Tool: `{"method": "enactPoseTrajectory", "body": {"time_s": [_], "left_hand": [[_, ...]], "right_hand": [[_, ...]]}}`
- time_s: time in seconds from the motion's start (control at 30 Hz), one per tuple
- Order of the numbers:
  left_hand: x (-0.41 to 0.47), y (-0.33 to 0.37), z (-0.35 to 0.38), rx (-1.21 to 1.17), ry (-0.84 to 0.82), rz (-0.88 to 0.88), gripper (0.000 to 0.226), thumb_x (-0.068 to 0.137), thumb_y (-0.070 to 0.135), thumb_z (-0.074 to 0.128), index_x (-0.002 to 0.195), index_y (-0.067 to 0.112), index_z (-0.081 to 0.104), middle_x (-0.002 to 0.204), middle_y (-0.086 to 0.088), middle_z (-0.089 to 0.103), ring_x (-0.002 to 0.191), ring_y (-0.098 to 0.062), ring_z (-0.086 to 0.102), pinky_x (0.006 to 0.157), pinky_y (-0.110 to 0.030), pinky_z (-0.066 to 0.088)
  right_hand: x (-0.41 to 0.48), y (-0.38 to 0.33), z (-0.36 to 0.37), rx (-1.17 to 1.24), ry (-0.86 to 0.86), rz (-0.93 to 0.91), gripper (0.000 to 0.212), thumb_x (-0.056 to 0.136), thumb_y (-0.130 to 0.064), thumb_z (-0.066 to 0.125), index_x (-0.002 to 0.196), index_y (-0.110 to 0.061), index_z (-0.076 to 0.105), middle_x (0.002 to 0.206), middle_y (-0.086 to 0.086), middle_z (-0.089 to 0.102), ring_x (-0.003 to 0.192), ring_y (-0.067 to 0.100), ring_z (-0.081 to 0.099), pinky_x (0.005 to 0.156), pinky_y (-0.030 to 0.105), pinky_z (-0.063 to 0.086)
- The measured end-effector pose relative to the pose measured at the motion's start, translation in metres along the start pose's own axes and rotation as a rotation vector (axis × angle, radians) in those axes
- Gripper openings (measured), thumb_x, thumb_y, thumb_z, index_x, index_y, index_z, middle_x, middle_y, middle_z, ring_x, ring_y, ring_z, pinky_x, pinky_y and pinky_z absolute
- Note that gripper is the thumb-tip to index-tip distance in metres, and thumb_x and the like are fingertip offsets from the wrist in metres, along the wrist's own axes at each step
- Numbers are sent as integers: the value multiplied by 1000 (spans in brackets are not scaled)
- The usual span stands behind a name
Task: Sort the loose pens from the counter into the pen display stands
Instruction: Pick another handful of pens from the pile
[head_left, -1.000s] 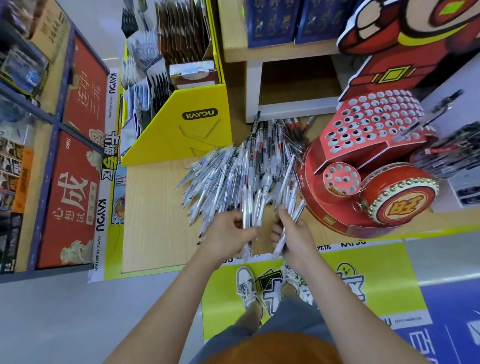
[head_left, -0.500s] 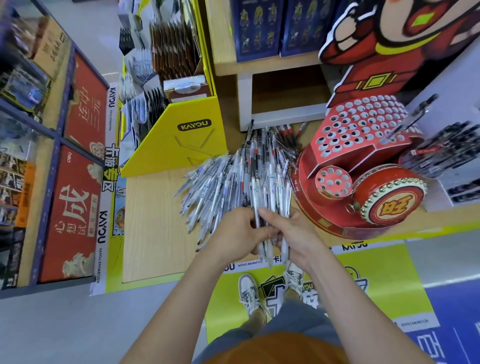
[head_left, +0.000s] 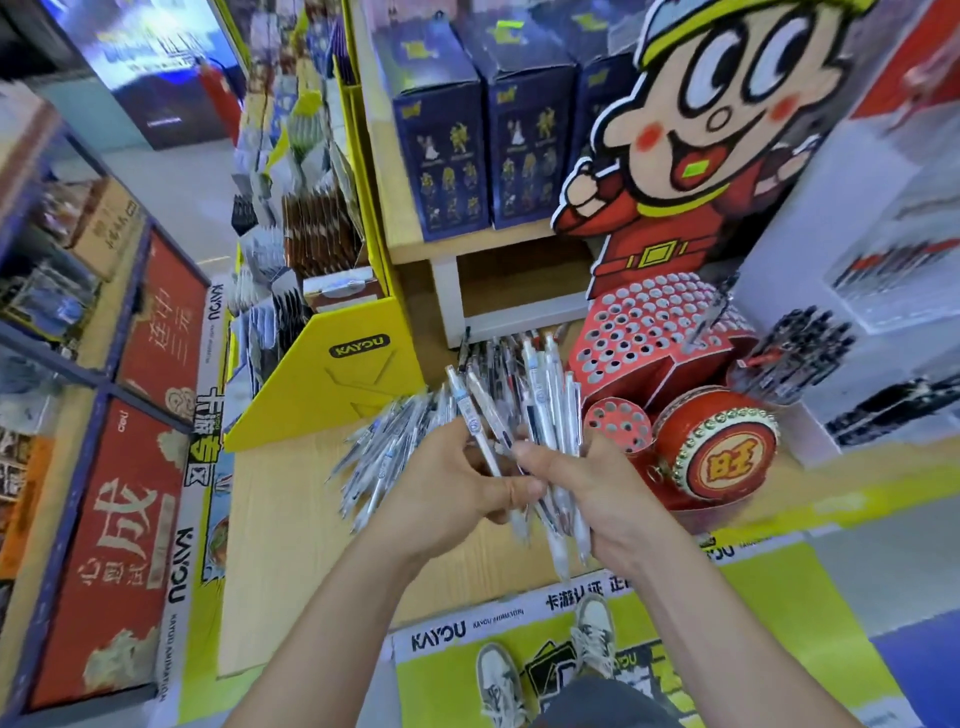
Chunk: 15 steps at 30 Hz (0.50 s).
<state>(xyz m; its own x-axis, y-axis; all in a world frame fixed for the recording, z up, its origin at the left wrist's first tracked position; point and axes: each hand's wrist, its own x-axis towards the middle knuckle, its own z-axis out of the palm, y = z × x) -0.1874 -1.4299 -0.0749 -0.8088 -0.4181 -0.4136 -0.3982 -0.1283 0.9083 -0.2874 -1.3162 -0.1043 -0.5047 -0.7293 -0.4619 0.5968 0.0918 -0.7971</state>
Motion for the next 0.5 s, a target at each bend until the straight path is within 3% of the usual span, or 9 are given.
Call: {"method": "enactPoseTrajectory", "body": {"time_s": [0.1,0.2,0.4,0.5], "left_hand": [[-4,13,5,75,-35,25,63,67,0,84,114,24,49,87,-12,71,67,-21,67,58,-31,52],[-5,22,12,268,-24,41,78,61,7,89,118,36,43,83,-2,72,66,-24,66,57,-35,56],[-10,39,28,407,-79,138,80,64,7,87,118,44,42,88,16,69,69,-3,67,55,-24,56],[-14,46,30,339,-160,164,65,73,3,80,112,44,47,91,11,69,68,-8,65,58,-23,54]], "right_hand": [[-12,-10,-2,-35,-61,-15,28,80,-3,69,107,3,65,93,20,74,76,29,71,67,36,60],[-21,-15,-5,-65,-94,-36,38,70,-10,73,106,0,67,97,21,73,83,31,71,75,37,60],[-29,-14,-9,-63,8,-72,24,80,-1,71,104,-5,67,88,13,75,75,24,73,64,32,60],[-33,-21,-14,-110,12,-104,25,81,-5,73,105,-9,68,91,15,75,78,28,72,69,39,59]]}}
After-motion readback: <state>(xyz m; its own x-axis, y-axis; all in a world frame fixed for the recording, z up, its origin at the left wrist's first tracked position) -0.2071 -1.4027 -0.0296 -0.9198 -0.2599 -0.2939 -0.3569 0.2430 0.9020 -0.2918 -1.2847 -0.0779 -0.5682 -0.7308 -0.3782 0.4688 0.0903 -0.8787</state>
